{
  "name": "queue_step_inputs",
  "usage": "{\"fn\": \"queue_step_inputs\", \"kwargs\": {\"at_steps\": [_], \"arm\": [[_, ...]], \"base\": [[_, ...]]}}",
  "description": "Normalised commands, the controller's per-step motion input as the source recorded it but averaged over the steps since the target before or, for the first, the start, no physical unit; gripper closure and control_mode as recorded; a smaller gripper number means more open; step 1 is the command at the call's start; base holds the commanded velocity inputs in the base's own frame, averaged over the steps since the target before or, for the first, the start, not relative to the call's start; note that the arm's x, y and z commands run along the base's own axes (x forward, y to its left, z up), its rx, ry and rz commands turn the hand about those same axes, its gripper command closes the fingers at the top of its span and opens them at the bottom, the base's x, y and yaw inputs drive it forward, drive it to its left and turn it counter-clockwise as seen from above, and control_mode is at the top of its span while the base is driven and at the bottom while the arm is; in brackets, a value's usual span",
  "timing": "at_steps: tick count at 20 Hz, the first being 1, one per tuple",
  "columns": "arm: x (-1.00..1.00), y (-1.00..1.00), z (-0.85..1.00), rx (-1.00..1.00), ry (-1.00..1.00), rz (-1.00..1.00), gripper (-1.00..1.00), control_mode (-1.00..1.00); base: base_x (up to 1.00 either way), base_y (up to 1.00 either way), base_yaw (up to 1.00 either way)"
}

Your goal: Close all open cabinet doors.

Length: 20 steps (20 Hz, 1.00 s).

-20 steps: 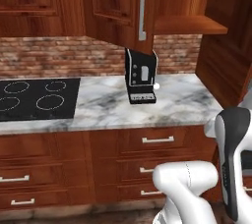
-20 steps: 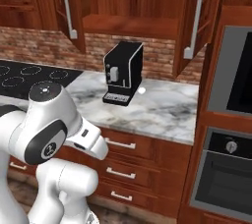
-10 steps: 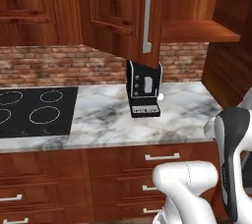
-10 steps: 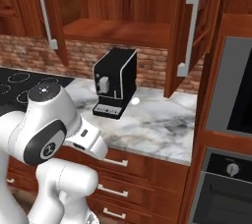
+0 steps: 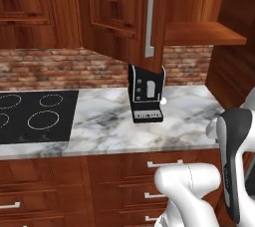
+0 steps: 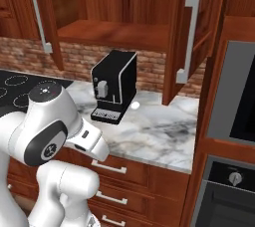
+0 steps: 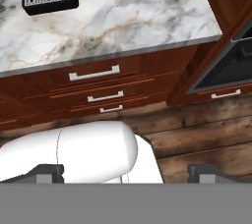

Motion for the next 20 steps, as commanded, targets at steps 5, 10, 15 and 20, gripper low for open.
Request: {"fn": "queue_step_inputs", "kwargs": {"at_steps": [5,10,15,20], "arm": [[0.00,0.00,0.00,0.00,0.00,0.00,-1.00,1.00],[0.00,0.00,0.00,0.00,0.00,0.00,-1.00,1.00],[0.00,0.00,0.00,0.00,0.00,0.00,-1.00,1.00],[0.00,0.00,0.00,0.00,0.00,0.00,-1.00,1.00]], "base": [[0.10,-0.35,0.05],[0.11,-0.40,0.06],[0.13,-0.34,0.04],[0.17,-0.26,0.04]]}}
